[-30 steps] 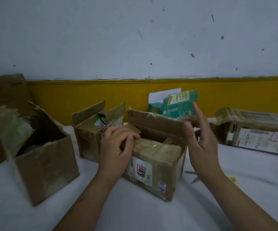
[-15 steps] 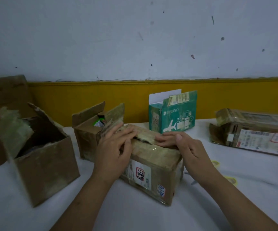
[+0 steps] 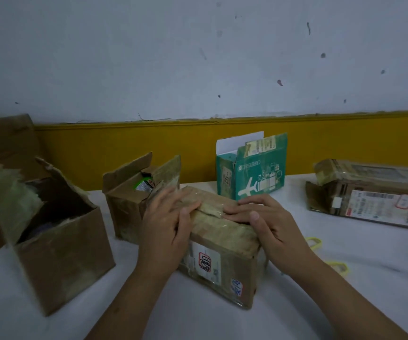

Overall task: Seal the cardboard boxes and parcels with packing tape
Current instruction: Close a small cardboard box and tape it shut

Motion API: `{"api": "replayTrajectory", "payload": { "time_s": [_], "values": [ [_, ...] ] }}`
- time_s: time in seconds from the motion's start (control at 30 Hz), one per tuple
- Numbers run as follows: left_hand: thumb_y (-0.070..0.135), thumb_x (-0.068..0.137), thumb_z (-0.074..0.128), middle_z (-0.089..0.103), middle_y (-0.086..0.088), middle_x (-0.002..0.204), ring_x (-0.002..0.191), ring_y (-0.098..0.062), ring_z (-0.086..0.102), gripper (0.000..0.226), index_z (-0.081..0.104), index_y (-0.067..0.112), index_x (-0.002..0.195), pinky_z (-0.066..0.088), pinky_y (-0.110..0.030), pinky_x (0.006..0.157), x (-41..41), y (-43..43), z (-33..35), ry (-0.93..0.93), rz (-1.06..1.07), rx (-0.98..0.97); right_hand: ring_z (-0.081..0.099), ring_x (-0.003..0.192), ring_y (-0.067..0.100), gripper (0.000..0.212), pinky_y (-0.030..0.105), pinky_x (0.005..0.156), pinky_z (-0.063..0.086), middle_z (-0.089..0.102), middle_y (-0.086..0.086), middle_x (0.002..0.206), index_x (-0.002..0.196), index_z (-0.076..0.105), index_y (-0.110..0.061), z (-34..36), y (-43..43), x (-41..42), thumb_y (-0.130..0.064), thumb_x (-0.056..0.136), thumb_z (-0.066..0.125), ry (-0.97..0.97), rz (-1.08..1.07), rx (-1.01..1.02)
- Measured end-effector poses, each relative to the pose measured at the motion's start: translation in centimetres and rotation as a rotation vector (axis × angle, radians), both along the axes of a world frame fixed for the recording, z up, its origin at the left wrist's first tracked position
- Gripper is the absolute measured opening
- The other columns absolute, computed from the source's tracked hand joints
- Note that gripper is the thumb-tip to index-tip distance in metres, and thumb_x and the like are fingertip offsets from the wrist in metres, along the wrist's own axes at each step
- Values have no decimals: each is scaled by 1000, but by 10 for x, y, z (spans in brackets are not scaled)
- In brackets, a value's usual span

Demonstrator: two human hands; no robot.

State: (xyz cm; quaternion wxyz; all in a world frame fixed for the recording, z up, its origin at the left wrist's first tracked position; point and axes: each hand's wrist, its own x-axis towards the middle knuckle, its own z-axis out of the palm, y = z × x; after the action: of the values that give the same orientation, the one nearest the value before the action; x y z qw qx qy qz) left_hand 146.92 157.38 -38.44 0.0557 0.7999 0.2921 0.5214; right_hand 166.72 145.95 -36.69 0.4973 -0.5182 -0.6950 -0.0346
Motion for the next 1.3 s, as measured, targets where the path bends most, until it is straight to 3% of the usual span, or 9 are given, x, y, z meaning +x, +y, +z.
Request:
{"api": "replayTrajectory", "payload": {
  "time_s": [0.1,0.27,0.6,0.77,0.97,1.03,1.13,1.23,1.3],
  "values": [
    [41,99,29,46,3,145,134,-15,34,49,70,28,123,26,-27,106,3,-3,-3,-87,41,-67,55,116,7,51,22,98,41,69,-23,113,108,76,-27,0,1,0,-48,104,29,-7,0,31],
    [46,97,28,58,6,130,122,-19,43,52,74,26,113,31,-25,96,1,-5,-1,-54,67,-144,55,116,7,38,22,98,40,70,-21,112,106,76,-25,2,0,0,-34,100,40,-18,11,7],
    [44,98,26,64,5,112,107,-16,42,58,78,18,105,46,-39,90,-14,-44,7,-10,165,-130,61,109,10,49,29,96,47,73,-21,100,91,79,-25,15,-18,-13,-45,96,35,245,70,-108],
    [45,105,14,53,12,139,133,-13,33,58,64,30,130,26,-34,106,-18,-46,14,174,242,-202,58,97,3,58,26,65,48,72,-19,87,83,78,-31,13,-40,-61,-50,97,25,-57,-435,-24],
    [44,105,28,51,11,142,132,0,42,46,58,27,135,33,-24,113,-56,-84,32,88,-226,-440,57,93,23,67,28,52,35,69,-7,80,83,73,-27,21,-38,-115,-60,97,16,-481,-660,-237],
    [40,106,33,50,7,142,130,-2,43,44,56,23,138,34,-22,110,-93,-97,40,100,-115,-357,54,113,27,76,35,74,44,70,-1,110,111,69,-28,21,-39,-125,-60,96,2,-513,-694,-307],
    [27,104,47,58,8,121,109,2,53,27,65,22,123,40,-8,90,-164,-126,44,-80,151,-325,38,137,38,60,52,115,19,45,13,150,140,51,-13,21,-57,-154,-49,102,23,-439,-667,-56],
    [25,99,54,61,10,97,85,-2,57,11,64,23,102,46,-18,71,-222,-169,25,-413,454,-427,52,122,37,39,46,107,38,57,17,133,125,63,-5,15,-76,-202,-29,102,43,-352,-289,340],
    [26,95,60,57,3,92,77,-8,54,9,56,19,98,45,-27,66,-244,-189,2,-605,650,-564,59,101,32,26,39,89,44,66,13,110,106,69,-6,11,-75,-237,-20,98,50,-424,-24,349]
  ]
}}
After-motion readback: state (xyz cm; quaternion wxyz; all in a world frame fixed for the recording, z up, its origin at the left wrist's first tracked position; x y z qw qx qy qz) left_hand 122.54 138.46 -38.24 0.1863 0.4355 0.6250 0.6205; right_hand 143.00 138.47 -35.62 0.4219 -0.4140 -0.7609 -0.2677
